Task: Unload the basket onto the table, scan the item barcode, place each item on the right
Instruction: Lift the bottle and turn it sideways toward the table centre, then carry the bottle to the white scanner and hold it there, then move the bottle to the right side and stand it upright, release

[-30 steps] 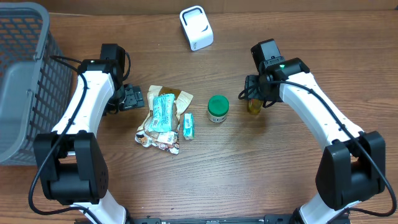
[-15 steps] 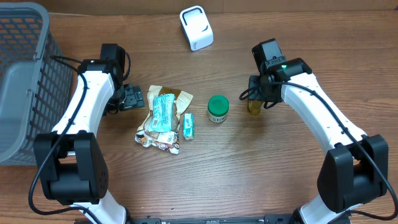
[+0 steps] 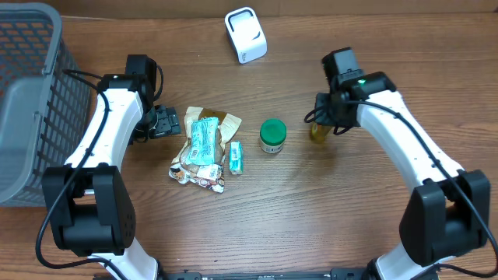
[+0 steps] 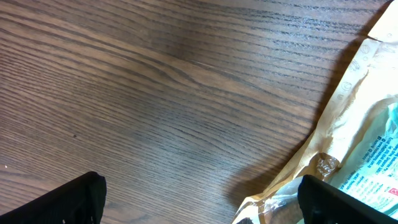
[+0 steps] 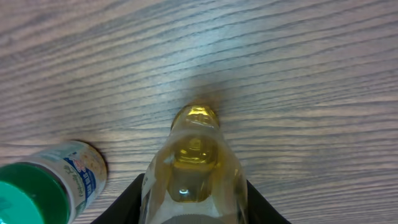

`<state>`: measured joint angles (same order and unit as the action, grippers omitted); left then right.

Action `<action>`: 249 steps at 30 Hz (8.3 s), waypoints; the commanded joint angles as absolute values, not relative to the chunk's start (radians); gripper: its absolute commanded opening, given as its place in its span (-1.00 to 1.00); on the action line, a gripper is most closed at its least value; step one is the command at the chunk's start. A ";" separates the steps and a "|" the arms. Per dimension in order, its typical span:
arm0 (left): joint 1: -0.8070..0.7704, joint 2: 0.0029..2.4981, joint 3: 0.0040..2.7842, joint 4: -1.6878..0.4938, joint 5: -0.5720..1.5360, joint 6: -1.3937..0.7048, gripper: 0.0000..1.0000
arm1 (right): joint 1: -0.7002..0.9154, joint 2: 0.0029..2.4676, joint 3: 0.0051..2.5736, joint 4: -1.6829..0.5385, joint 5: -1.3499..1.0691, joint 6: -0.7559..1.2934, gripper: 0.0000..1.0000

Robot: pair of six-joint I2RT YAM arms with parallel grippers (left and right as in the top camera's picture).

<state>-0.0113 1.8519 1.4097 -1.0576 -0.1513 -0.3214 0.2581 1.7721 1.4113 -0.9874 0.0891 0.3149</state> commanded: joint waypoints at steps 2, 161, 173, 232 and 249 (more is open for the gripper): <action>-0.006 1.844 1.426 -1.057 -0.159 -0.314 0.99 | 0.162 1.644 1.409 -0.978 -0.073 0.307 -0.50; -0.006 1.844 1.426 -1.057 -0.159 -0.314 0.99 | 0.435 2.086 1.688 0.131 0.224 -0.716 -0.93; -0.006 1.844 1.426 -1.057 -0.160 -0.314 0.99 | 0.436 2.164 1.688 0.248 0.098 -0.788 -0.93; -0.006 1.844 1.426 -1.058 -0.159 -0.314 0.99 | 0.424 2.158 1.688 0.513 -0.034 -0.752 -0.93; -0.006 1.844 1.426 -1.057 -0.159 -0.314 0.99 | 0.245 1.750 1.688 -0.601 0.010 -0.031 -0.93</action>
<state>-0.0113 1.8519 1.4105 -1.0584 -0.1543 -0.3214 0.3099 1.7596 1.6844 -0.4770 -0.0090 -0.2394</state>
